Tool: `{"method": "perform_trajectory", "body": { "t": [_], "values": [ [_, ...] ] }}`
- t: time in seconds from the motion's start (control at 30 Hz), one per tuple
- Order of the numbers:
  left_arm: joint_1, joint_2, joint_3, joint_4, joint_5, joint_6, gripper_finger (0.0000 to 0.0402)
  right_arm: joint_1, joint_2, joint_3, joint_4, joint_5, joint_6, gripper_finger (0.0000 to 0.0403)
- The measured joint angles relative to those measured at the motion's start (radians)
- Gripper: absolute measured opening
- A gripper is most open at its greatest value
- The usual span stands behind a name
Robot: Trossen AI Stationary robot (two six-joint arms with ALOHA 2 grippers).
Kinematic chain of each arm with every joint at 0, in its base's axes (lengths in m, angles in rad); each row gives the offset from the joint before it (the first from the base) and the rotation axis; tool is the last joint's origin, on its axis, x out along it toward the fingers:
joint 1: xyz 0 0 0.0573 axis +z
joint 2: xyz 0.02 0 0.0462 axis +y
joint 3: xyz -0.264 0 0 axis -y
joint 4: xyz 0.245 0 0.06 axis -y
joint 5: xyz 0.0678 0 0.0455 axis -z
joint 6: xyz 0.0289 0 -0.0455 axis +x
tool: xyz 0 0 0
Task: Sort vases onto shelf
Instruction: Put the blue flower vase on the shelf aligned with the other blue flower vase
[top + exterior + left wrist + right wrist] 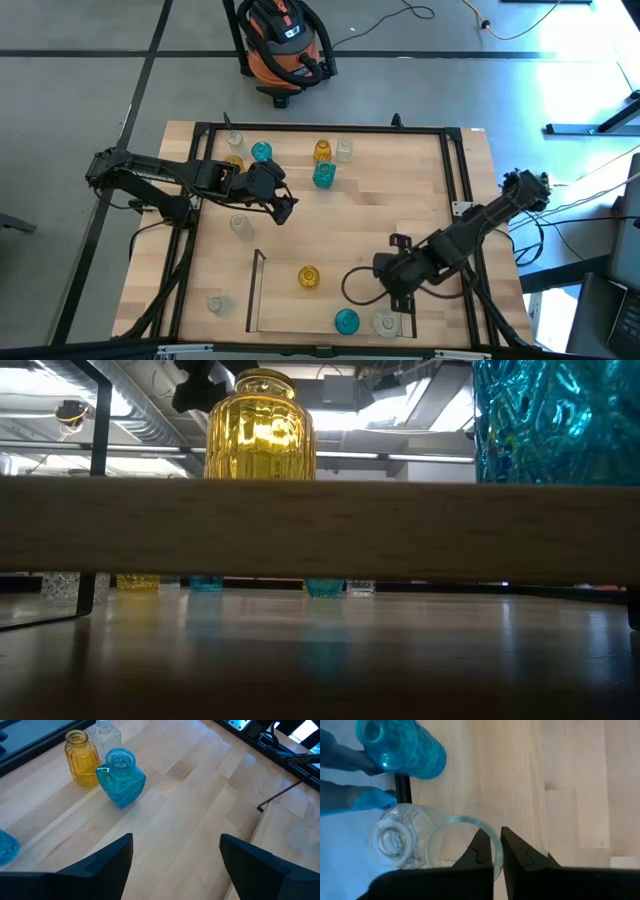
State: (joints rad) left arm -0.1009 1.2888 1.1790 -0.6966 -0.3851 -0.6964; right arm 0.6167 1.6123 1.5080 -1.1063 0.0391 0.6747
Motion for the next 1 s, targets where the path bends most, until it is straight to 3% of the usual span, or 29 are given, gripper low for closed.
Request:
{"method": "perform_trajectory", "body": {
  "t": [0.27, 1.0],
  "values": [
    [0.000, 0.000, 0.000, -0.002, 0.001, 0.000, 0.0289, 0.026, 0.091, 0.119, -0.128, -0.013, -0.026, 0.0000],
    [0.000, 0.000, 0.000, -0.007, 0.005, 0.000, 0.0289, 0.070, 0.111, 0.122, -0.080, -0.005, 0.053, 0.0000]
  ]
}}
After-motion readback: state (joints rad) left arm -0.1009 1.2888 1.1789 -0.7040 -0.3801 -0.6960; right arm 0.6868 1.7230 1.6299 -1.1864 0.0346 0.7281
